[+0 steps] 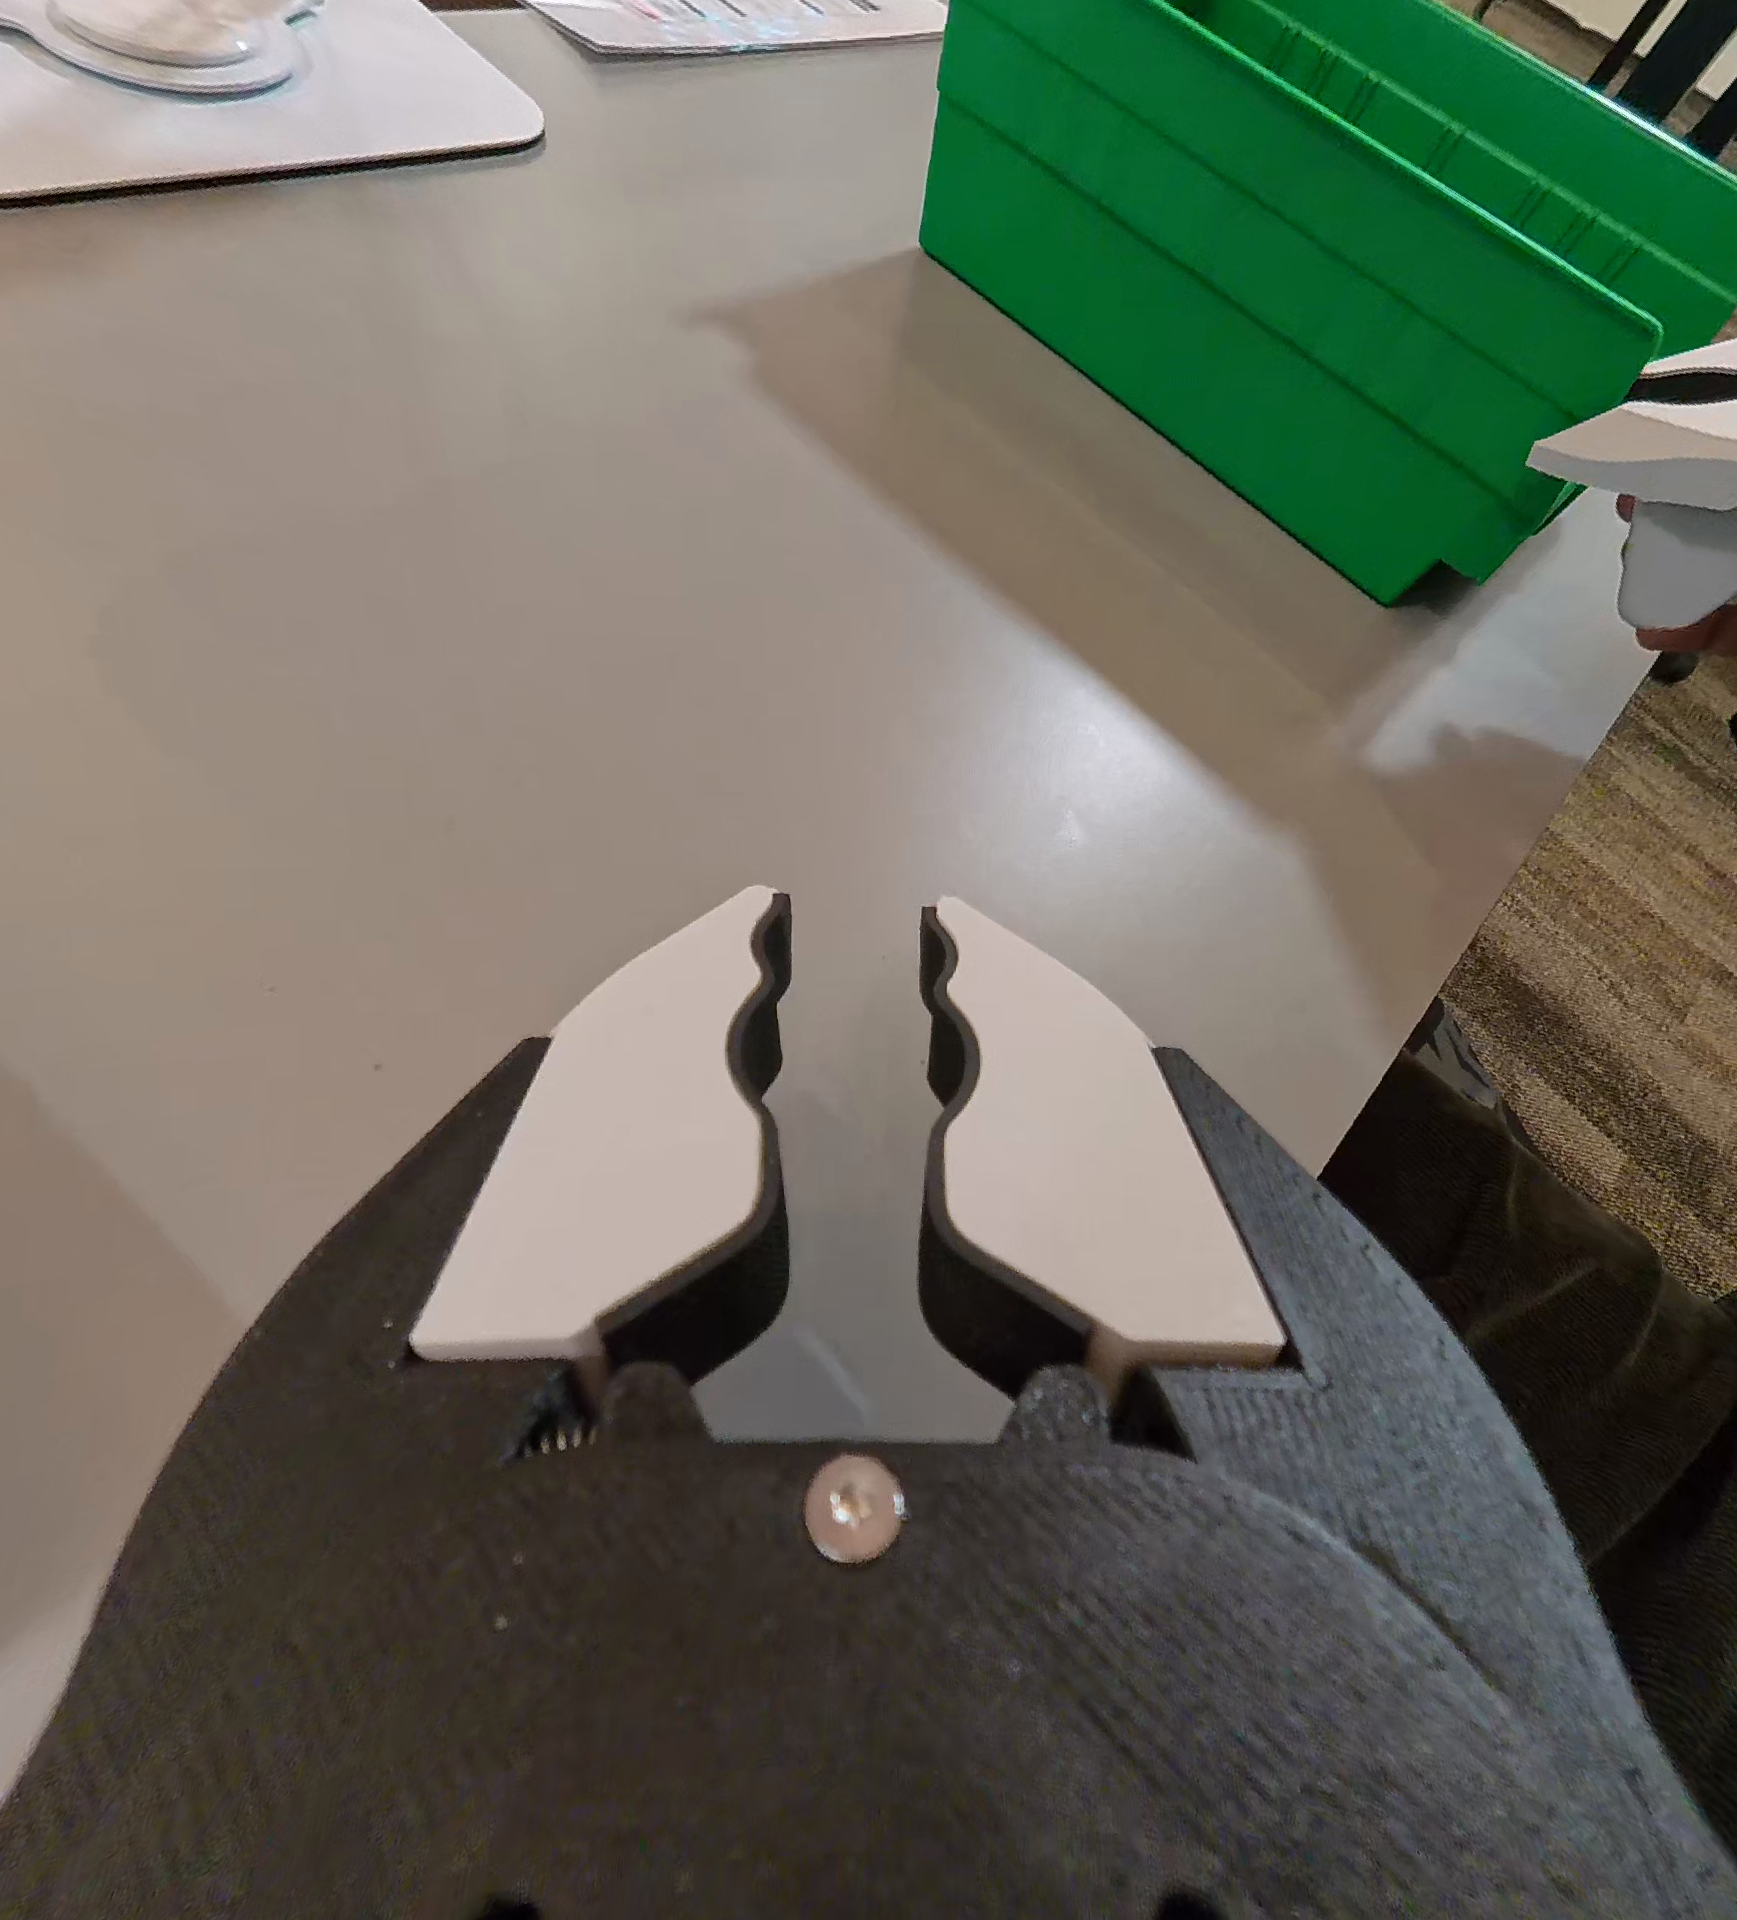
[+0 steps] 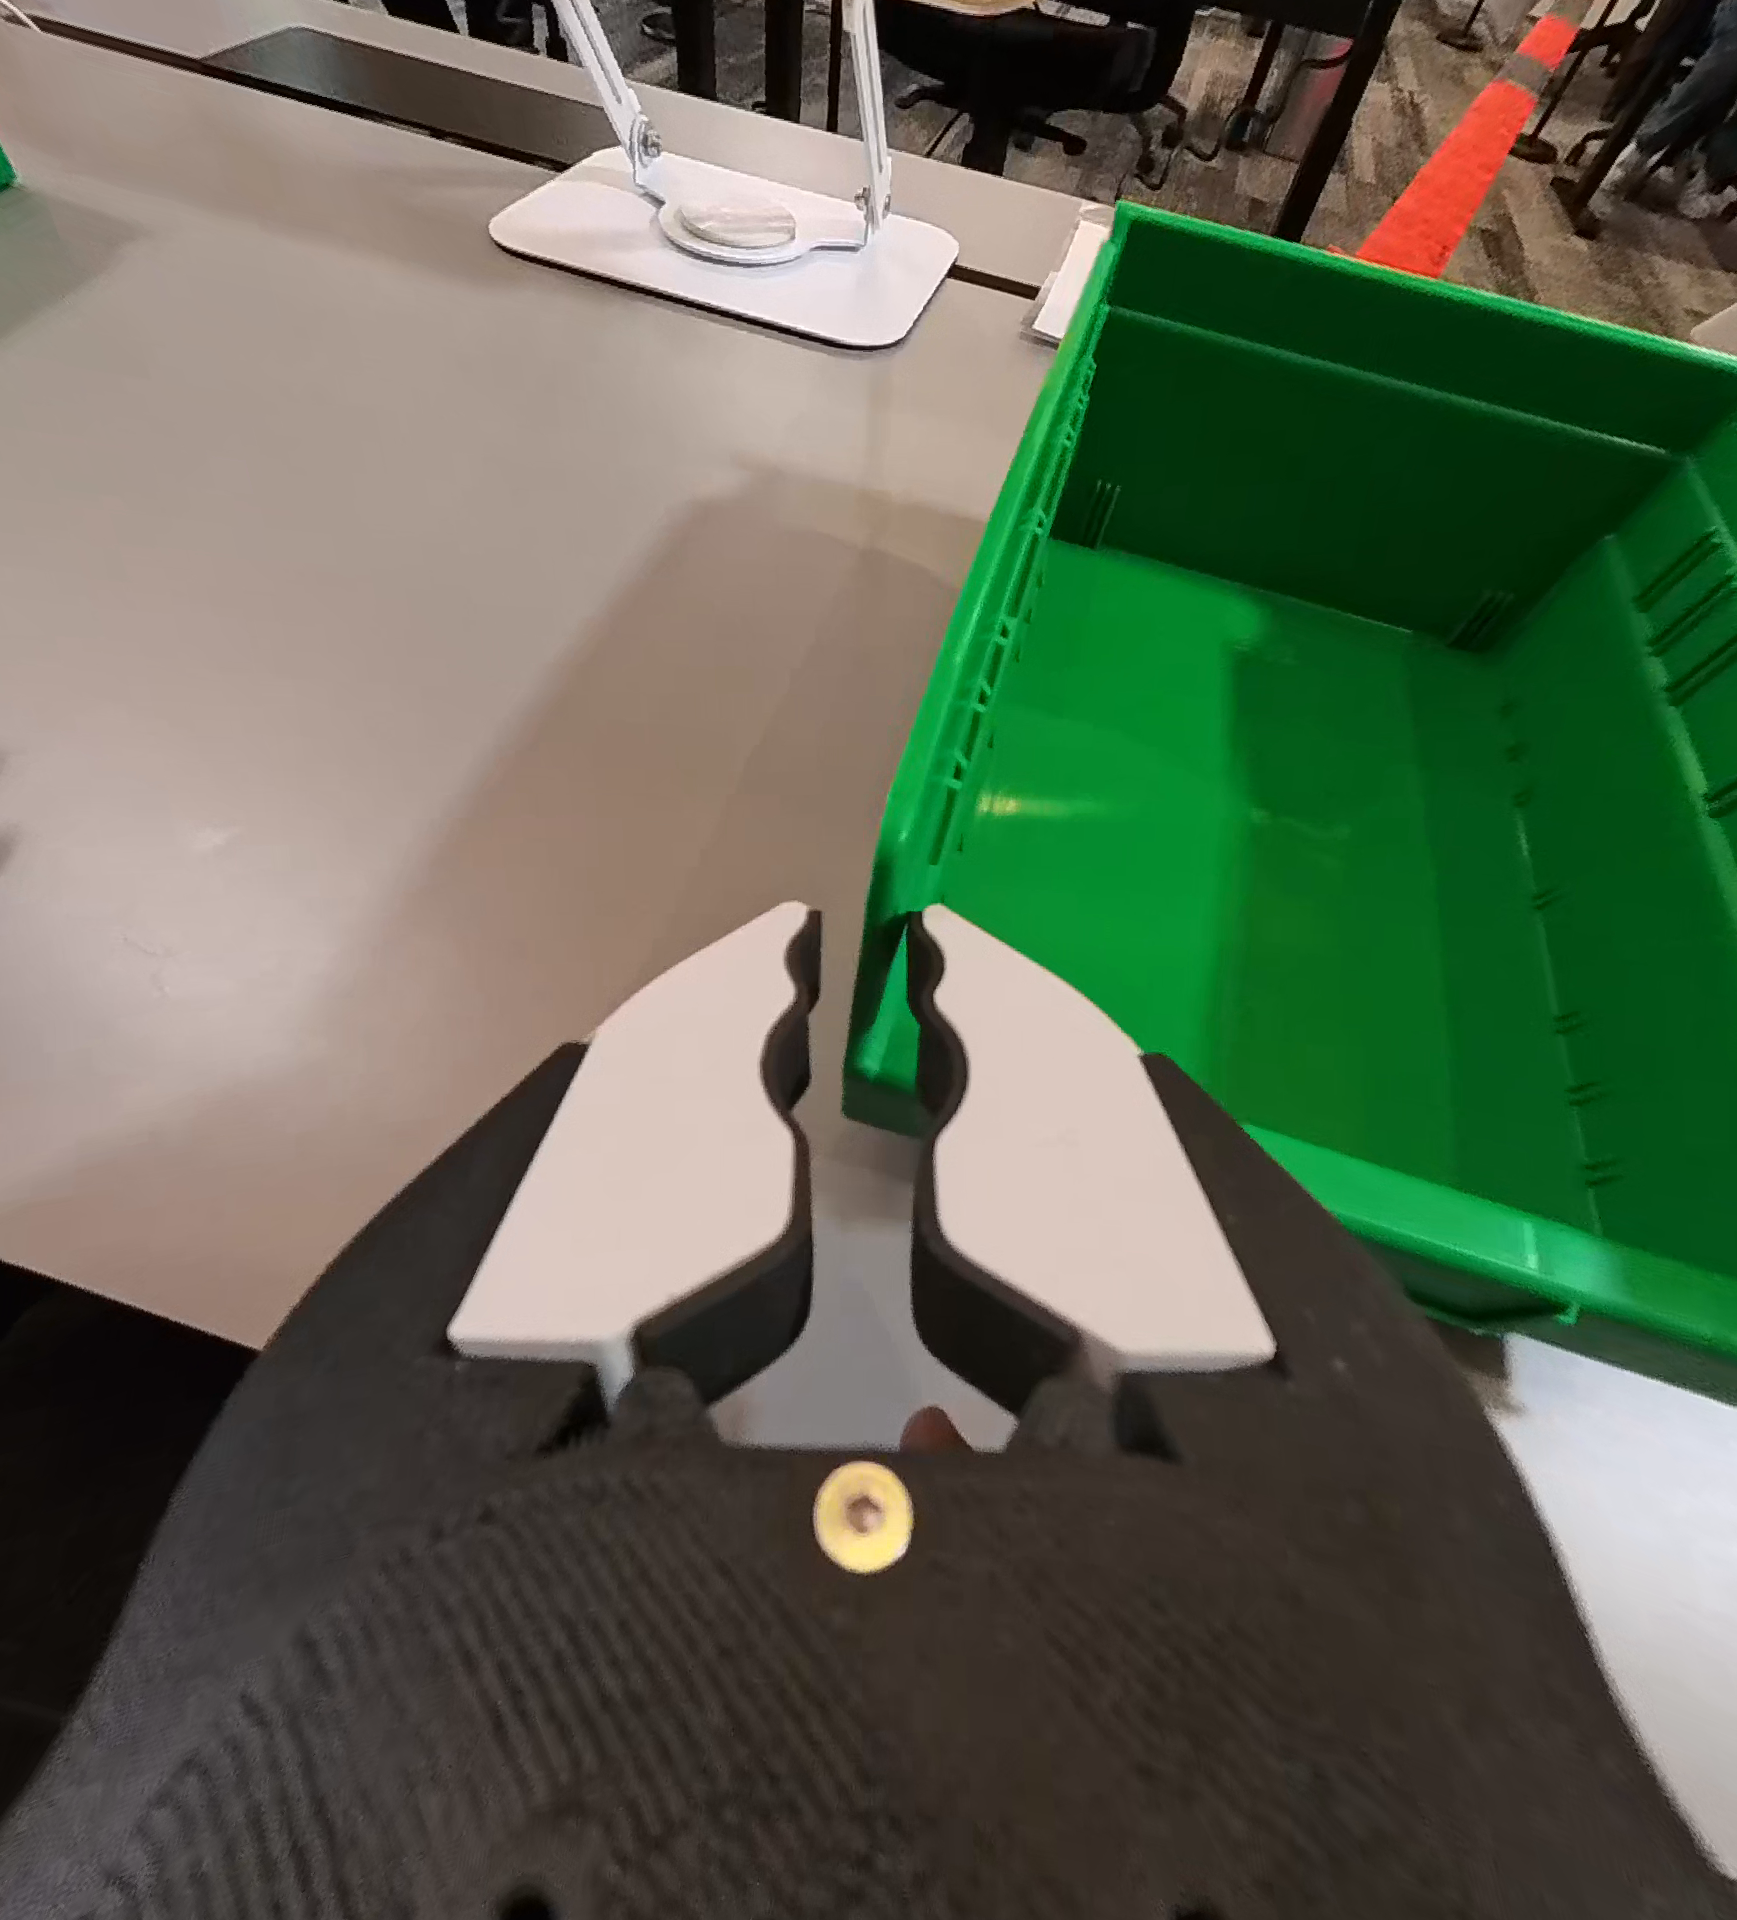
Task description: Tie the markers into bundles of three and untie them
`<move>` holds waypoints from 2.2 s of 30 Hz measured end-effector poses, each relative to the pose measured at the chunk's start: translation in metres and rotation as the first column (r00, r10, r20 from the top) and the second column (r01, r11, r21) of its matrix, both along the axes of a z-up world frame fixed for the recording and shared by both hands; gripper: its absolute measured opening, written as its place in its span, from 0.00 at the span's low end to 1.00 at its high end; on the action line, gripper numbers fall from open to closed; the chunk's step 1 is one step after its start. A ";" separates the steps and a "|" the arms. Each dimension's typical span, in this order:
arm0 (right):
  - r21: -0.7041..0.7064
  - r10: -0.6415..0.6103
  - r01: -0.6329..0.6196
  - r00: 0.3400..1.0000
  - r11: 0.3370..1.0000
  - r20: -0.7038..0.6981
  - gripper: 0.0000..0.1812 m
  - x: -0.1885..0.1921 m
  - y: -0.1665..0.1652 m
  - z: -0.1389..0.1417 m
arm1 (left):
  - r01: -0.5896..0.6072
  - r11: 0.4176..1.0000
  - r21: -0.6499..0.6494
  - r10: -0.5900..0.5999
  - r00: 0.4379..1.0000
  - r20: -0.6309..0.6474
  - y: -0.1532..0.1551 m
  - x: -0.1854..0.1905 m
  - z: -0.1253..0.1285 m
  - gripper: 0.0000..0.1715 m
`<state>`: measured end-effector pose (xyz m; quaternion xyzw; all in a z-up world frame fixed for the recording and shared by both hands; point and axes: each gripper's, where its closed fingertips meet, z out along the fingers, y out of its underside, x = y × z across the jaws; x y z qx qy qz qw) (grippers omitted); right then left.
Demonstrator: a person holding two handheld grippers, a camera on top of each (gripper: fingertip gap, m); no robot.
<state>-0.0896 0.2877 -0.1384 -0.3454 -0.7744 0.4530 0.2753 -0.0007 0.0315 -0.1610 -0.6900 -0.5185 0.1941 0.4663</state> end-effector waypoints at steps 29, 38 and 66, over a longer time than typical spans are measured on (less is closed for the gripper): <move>-0.262 0.038 -0.172 0.892 0.950 -0.451 0.13 0.015 -0.069 0.108 | -0.613 0.789 -0.049 0.574 0.762 -0.299 -0.160 0.021 0.049 0.23; -0.251 0.086 -0.208 0.902 0.945 -0.423 0.12 0.014 -0.078 0.099 | -0.669 0.744 -0.005 0.607 0.677 -0.416 -0.185 0.031 0.075 0.27; -0.219 0.305 -0.388 0.892 0.895 -0.334 0.12 0.015 -0.150 0.078 | -0.639 0.769 -0.025 0.639 0.769 0.001 -0.189 0.076 0.007 0.04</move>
